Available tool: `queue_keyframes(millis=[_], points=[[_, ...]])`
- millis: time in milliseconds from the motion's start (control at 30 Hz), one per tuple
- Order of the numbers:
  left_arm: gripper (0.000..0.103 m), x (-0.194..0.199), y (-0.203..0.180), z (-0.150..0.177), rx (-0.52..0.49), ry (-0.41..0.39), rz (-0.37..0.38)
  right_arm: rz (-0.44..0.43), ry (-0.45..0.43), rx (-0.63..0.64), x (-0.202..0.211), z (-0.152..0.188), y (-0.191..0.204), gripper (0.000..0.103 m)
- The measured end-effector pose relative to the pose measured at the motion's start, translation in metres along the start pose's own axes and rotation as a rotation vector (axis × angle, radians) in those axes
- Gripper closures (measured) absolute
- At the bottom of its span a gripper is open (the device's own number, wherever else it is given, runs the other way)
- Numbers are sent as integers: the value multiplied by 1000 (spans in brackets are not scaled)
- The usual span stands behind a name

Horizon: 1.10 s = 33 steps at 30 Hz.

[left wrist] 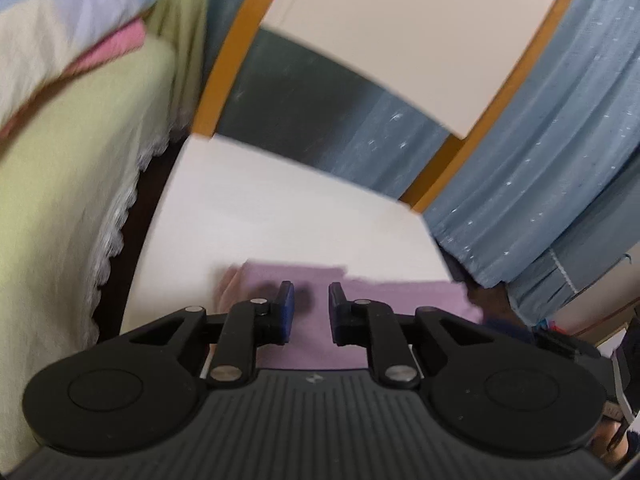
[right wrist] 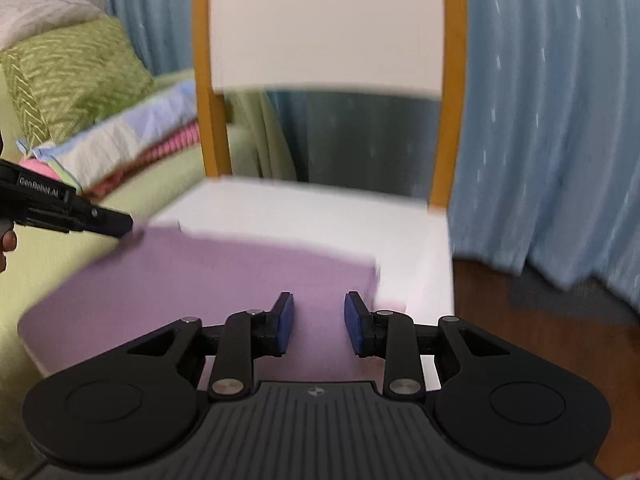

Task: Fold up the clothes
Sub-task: 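Lower the lilac top onto the pink garment on the chair with both grippers, then open both grippers and release the lilac top on the stack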

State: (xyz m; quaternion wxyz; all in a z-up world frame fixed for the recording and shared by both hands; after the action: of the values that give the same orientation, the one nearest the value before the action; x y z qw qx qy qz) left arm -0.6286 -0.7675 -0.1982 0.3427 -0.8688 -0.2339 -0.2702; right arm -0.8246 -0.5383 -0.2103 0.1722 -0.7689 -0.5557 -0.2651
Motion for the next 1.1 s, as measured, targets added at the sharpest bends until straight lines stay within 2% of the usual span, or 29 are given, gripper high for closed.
queue_keyframes(millis=[133, 200, 300, 400, 500, 600, 700, 800, 867, 933, 1000, 1067, 1100], points=[[87, -17, -7, -2, -39, 18, -69, 5, -13, -10, -27, -19, -2, 72], [87, -27, -4, 2, -43, 35, -96, 9, 52, -26, -50, -14, -8, 72], [85, -30, 1, 6, -28, 34, -108, -4, 85, -77, -64, -5, -18, 73], [87, -12, 1, 5, -27, 10, -111, 6, 35, -100, -43, -7, -22, 72], [86, 20, -3, 16, -24, -24, -115, 7, -42, -48, -1, -3, -12, 72], [80, 48, -8, 41, -10, -35, -169, -4, -80, -3, 43, 15, 4, 72], [76, 60, -14, 72, 7, -12, -220, 6, -77, 31, 65, 38, 23, 72], [74, 52, -18, 96, 5, 25, -255, 5, -29, 47, 61, 58, 34, 72], [74, 48, -21, 101, -7, 14, -287, 6, 27, 24, 46, 68, 35, 72], [73, 51, -26, 100, -3, 14, -317, 1, 24, -11, 48, 67, 33, 72], [65, 60, -35, 98, -9, 10, -330, -1, -4, -24, 61, 63, 34, 72], [37, 72, -44, 100, -11, -6, -346, -5, -29, -28, 74, 57, 36, 70], [33, 77, -48, 102, -15, -15, -362, -7, -33, -32, 79, 56, 37, 69]])
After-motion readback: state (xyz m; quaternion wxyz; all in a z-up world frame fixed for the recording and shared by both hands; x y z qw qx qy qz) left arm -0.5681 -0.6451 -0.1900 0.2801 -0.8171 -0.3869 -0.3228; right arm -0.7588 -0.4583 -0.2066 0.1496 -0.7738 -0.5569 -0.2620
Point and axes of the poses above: each gripper's, at about its wrist camera, not at the fingertips, and x roughly against the way its jaws point, y to its left, z to its underside, the point moved 3 cm from there along -x, roughly the way its jaws point, and after that the axes turned 3 degrees about x, right-handed, at the moved point
